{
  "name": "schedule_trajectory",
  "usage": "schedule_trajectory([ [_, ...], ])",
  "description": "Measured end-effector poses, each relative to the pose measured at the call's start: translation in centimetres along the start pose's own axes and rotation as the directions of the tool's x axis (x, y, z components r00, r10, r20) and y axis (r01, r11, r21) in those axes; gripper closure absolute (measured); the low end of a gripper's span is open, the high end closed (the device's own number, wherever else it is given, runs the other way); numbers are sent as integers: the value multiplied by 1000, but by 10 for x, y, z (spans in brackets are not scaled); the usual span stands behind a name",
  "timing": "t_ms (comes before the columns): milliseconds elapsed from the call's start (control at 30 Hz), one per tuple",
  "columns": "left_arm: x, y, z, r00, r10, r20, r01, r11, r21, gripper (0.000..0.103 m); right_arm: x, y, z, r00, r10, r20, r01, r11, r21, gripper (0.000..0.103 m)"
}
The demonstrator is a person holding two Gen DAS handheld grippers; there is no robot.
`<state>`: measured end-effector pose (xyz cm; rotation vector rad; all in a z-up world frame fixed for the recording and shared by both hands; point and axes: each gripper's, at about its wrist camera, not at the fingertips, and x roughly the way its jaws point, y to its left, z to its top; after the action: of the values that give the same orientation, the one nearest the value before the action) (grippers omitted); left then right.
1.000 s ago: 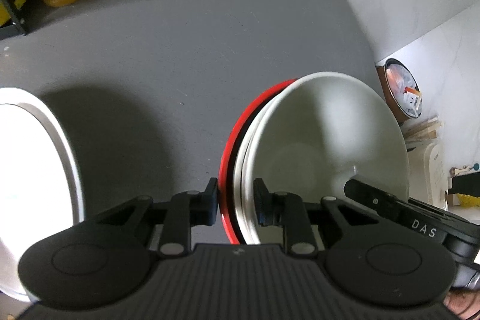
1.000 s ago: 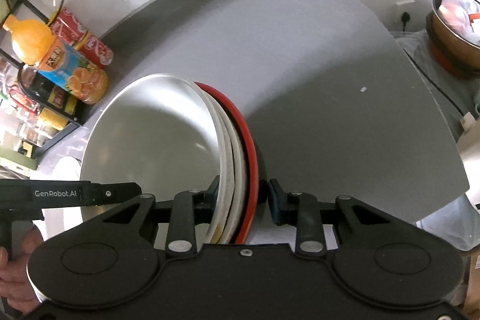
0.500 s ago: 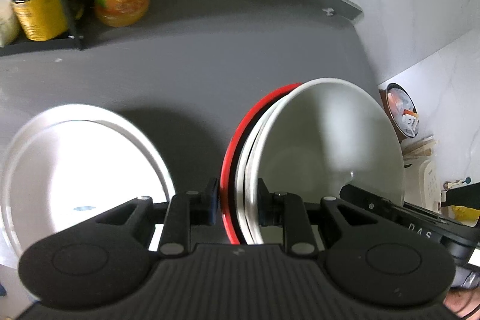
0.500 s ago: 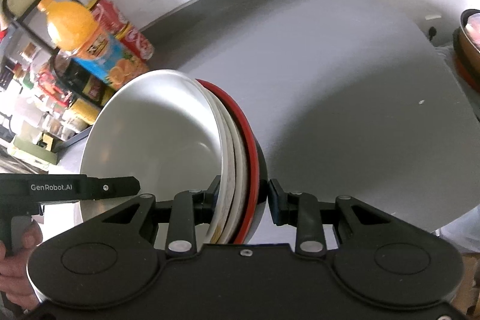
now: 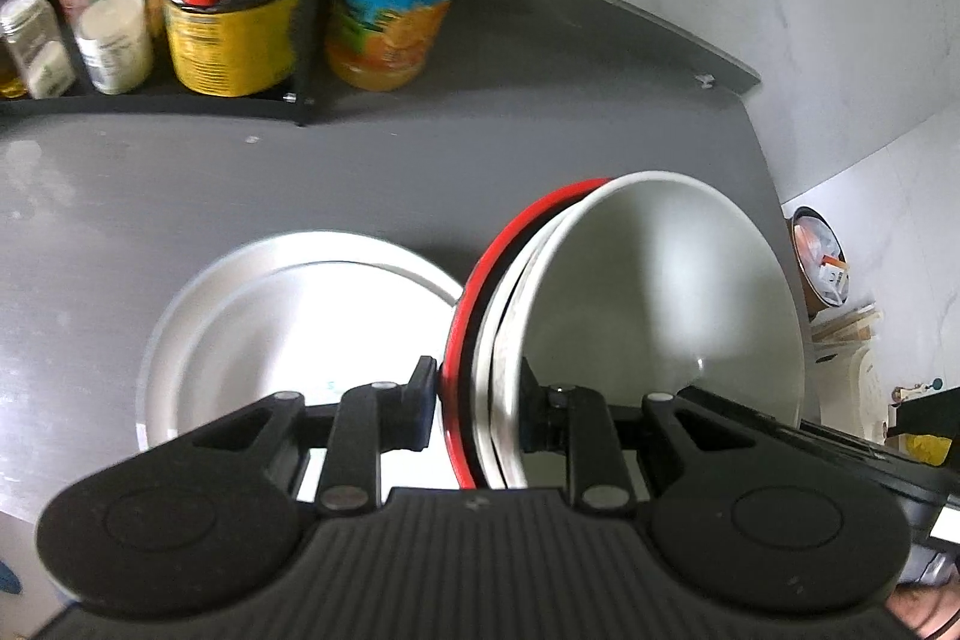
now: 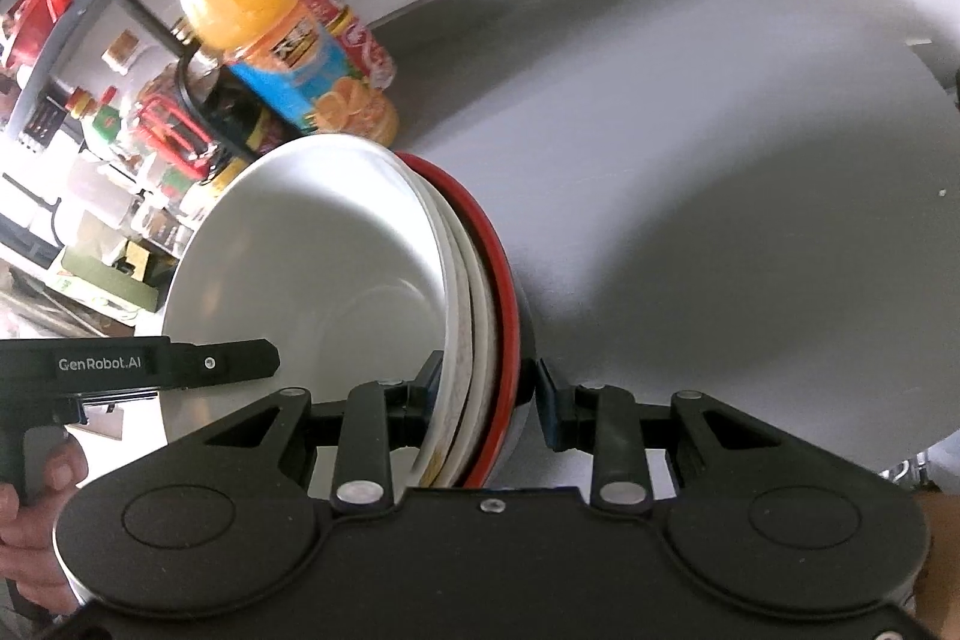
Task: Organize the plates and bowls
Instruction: 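Lift the bowl stack with both grippers and lower it onto the plates, then open both grippers and release the bowl stack on the plate stack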
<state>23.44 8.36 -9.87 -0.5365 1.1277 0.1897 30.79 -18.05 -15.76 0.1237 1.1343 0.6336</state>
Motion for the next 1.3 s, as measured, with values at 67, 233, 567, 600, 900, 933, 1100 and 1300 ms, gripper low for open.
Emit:
schedule_trajectory([
  [67, -4, 11, 0, 1000, 1, 2, -1, 1000, -6, 80, 5, 11, -2, 1000, 2, 0, -2, 1000, -7, 73],
  [233, -12, 37, 1, 1000, 5, 0, -5, 1000, -22, 80, 18, 37, -11, 1000, 3, -9, -3, 1000, -19, 73],
  [567, -10, 81, -1, 999, -4, -34, 4, 1000, -24, 80, 41, 69, -30, 1000, -19, -25, 19, 1000, -12, 73],
  [600, -10, 85, -1, 999, -7, -38, 6, 1000, -24, 80, 43, 69, -30, 999, -22, -29, 22, 1000, -5, 73],
  [900, -2, 103, 4, 996, -23, -87, 25, 999, 21, 80, 51, 77, -31, 996, -70, -49, 72, 997, 32, 73],
  [933, -2, 104, 4, 996, -28, -85, 30, 999, 23, 80, 51, 78, -33, 996, -73, -48, 75, 996, 36, 73],
  [1100, -4, 112, 6, 995, -53, -86, 56, 998, 26, 78, 52, 83, -37, 996, -88, -20, 89, 995, 46, 71],
  [1300, -6, 111, 10, 995, -61, -82, 65, 997, 40, 77, 48, 81, -38, 997, -77, 7, 76, 995, 72, 62],
])
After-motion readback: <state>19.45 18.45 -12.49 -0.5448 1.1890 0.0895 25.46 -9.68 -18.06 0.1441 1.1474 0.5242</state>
